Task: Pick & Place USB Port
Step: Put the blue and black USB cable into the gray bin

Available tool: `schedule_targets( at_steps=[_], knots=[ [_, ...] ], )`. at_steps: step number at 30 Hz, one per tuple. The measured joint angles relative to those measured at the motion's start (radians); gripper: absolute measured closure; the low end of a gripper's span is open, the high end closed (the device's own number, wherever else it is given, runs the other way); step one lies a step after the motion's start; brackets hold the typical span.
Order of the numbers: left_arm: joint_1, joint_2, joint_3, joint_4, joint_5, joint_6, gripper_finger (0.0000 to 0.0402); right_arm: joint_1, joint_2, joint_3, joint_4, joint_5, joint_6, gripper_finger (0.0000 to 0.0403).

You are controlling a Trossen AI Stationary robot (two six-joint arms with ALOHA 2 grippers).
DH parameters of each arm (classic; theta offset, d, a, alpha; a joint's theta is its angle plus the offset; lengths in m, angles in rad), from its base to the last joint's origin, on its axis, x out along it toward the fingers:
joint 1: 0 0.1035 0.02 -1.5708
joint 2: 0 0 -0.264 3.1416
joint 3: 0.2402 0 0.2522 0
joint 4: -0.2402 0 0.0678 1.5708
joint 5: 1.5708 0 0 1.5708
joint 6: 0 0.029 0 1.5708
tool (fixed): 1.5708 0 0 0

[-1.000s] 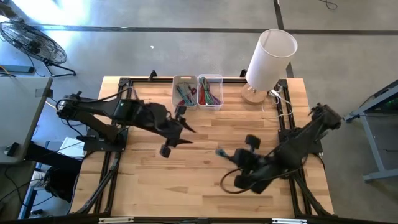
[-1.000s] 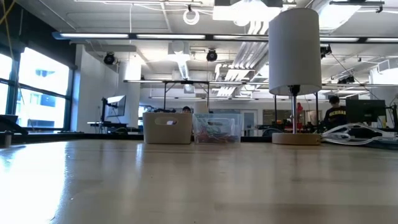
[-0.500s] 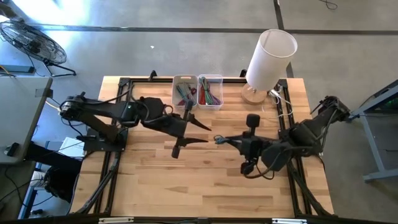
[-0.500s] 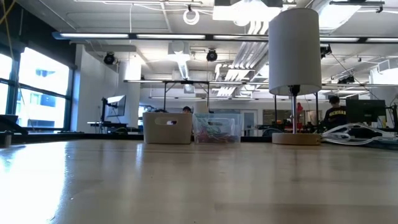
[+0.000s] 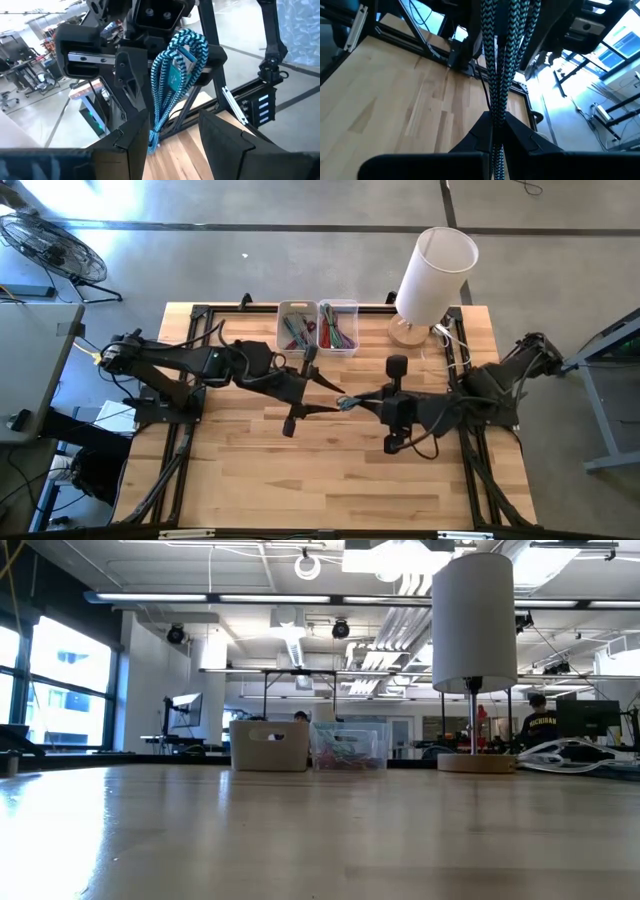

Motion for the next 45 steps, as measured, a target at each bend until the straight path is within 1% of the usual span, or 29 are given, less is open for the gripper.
schedule_targets(
  at_steps=[9,13,17,23,29,33,36,38,40,42,44,45],
  knots=[
    [0.0,0.0,0.0,0.001,-0.023,0.002,0.0237,-0.057,0.0,0.0,0.055,-0.107,-0.044,0.039],
    [0.0,0.0,0.0,0.001,-0.025,0.002,0.0237,-0.077,0.0,0.0,0.057,-0.114,-0.051,0.039],
    [0.0,0.0,0.0,0.001,-0.025,0.002,0.0237,-0.101,0.0,0.0,0.057,-0.159,-0.051,0.039],
    [0.0,0.0,0.0,0.001,-0.026,0.003,0.0237,-0.124,0.004,0.0,0.058,-0.191,-0.051,0.039],
    [0.0,0.0,0.0,0.001,-0.029,0.047,0.0237,-0.137,0.004,0.0,0.06,-0.204,-0.051,0.039],
    [0.0,0.0,0.0,0.001,-0.07,0.052,0.0237,-0.156,0.004,0.0,0.066,-0.242,-0.048,0.039],
    [0.0,0.0,0.0,0.001,-0.081,0.061,0.0241,-0.167,0.004,0.0,0.066,-0.245,-0.049,0.039],
    [0.0,0.0,0.0,0.005,-0.109,0.073,0.0256,-0.17,0.004,0.0,0.067,-0.245,-0.05,0.039],
    [0.0,0.0,0.0,0.005,-0.148,0.079,0.0282,-0.173,0.004,0.0,0.066,-0.26,-0.051,0.039],
    [0.0,0.0,0.0,0.005,-0.152,0.081,0.032,-0.178,0.004,0.0,0.066,-0.279,-0.052,0.039],
    [0.0,0.0,0.0,0.003,-0.153,0.097,0.0369,-0.182,0.004,0.0,0.067,-0.289,-0.053,0.039],
    [0.0,0.0,0.0,0.002,-0.153,0.1,0.0381,-0.182,0.004,0.0,0.066,-0.285,-0.053,0.039]
  ],
)
